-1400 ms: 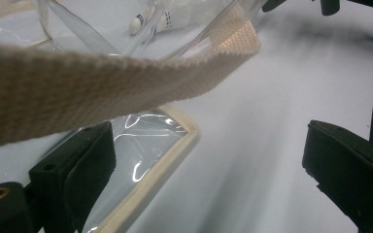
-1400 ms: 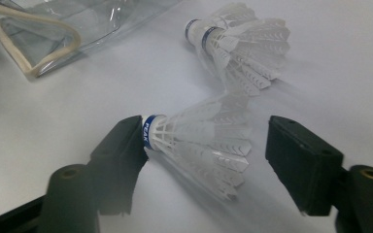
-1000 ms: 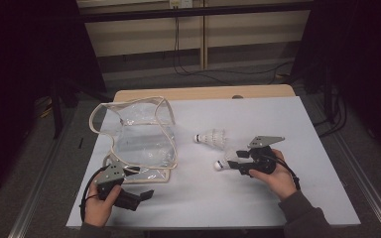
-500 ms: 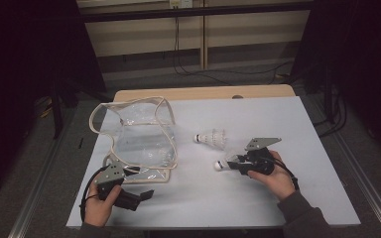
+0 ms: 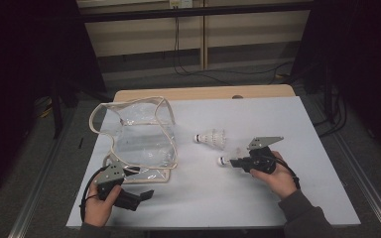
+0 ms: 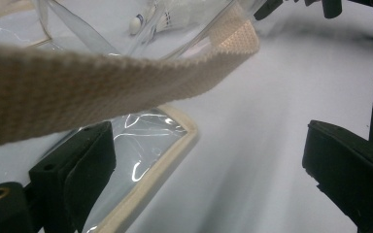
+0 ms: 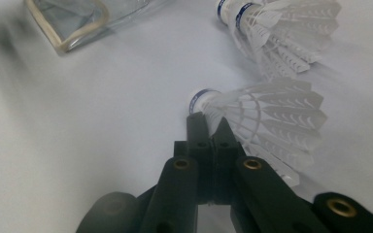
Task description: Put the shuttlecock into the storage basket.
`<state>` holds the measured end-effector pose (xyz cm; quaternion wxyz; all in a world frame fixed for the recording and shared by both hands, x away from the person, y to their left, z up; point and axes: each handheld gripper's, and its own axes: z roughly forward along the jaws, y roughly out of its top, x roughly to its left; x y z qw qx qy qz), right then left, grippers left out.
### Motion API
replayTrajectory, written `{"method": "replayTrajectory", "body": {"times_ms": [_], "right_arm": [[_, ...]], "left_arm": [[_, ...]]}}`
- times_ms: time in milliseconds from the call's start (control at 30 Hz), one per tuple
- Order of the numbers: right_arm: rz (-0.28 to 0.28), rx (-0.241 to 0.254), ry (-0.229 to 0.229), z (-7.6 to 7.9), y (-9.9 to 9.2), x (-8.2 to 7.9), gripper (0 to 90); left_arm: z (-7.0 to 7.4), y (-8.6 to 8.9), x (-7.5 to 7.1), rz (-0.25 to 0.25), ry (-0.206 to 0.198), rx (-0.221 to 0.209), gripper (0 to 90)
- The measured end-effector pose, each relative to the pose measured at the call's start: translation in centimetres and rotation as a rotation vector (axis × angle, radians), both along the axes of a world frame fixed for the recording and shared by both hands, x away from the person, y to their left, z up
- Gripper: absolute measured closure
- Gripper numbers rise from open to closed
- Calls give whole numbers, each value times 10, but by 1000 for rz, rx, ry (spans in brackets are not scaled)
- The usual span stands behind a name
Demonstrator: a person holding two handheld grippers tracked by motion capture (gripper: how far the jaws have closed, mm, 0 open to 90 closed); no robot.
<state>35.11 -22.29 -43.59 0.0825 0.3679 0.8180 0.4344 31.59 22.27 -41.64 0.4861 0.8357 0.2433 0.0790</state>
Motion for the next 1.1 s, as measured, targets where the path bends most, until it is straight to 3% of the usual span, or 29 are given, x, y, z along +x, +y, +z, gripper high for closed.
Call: {"method": "replayTrajectory", "body": {"times_ms": [233, 567, 1100], "right_arm": [[-39, 33, -35, 8, -7, 2, 900], [-86, 43, -65, 11, -12, 5, 900], [-153, 58, -81, 11, -22, 12, 900]], "left_arm": [[0, 0, 0, 0, -1, 0, 51], [0, 0, 0, 0, -1, -1, 51], [0, 0, 0, -1, -1, -2, 51]]}}
